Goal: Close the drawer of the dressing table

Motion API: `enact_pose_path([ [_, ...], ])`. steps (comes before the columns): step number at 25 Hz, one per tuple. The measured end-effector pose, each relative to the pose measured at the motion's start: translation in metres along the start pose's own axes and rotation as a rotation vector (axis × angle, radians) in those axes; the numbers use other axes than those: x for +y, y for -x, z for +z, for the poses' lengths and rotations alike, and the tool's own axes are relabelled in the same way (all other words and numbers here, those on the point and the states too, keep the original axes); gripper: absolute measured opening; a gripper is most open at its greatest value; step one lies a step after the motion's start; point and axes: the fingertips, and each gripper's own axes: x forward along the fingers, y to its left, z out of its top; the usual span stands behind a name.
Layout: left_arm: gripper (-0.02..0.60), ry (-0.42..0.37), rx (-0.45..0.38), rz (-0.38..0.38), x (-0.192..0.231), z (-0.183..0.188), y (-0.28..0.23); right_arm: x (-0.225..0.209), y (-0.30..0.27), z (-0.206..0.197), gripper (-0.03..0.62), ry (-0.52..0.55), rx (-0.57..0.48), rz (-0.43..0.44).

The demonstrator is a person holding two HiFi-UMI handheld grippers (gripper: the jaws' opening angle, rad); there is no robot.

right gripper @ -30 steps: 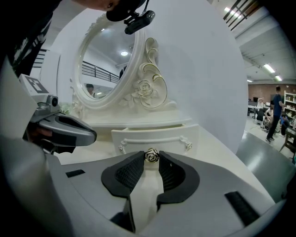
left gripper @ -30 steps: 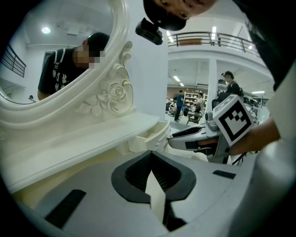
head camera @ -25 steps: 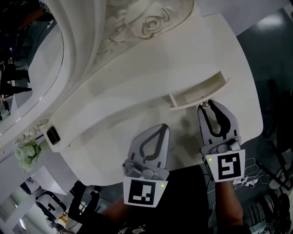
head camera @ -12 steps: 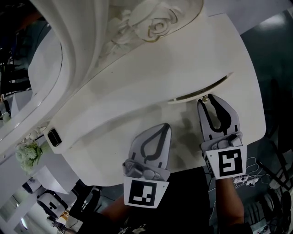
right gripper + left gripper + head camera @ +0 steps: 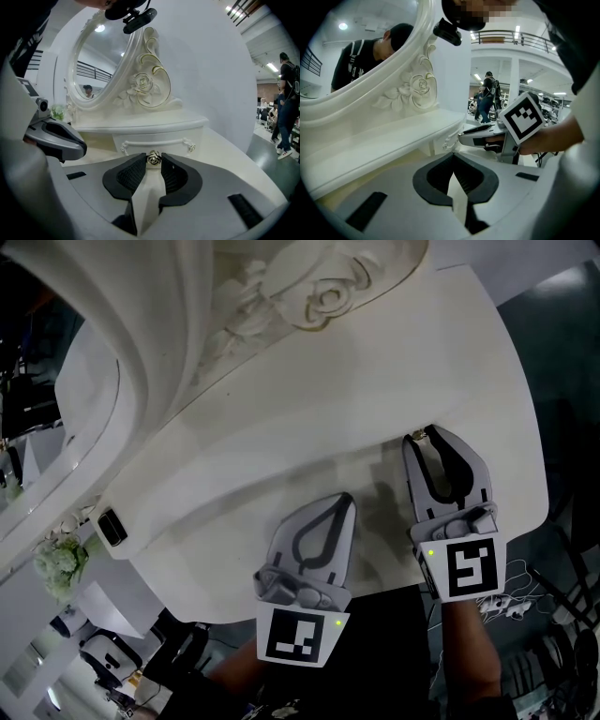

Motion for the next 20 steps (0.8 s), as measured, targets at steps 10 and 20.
enact_pose_path([
  [10, 0.002, 0.007, 0.016, 0.003, 0.006, -0.004, -0.001, -0.002, -0.013, 0.004, 0.094, 0.010, 0.009, 0.005],
  [20, 0.002, 0.010, 0.010, -0.012, 0.008, 0.004, -0.007, -0.001, -0.017, 0.009, 0.092, 0.046, 0.005, 0.009],
])
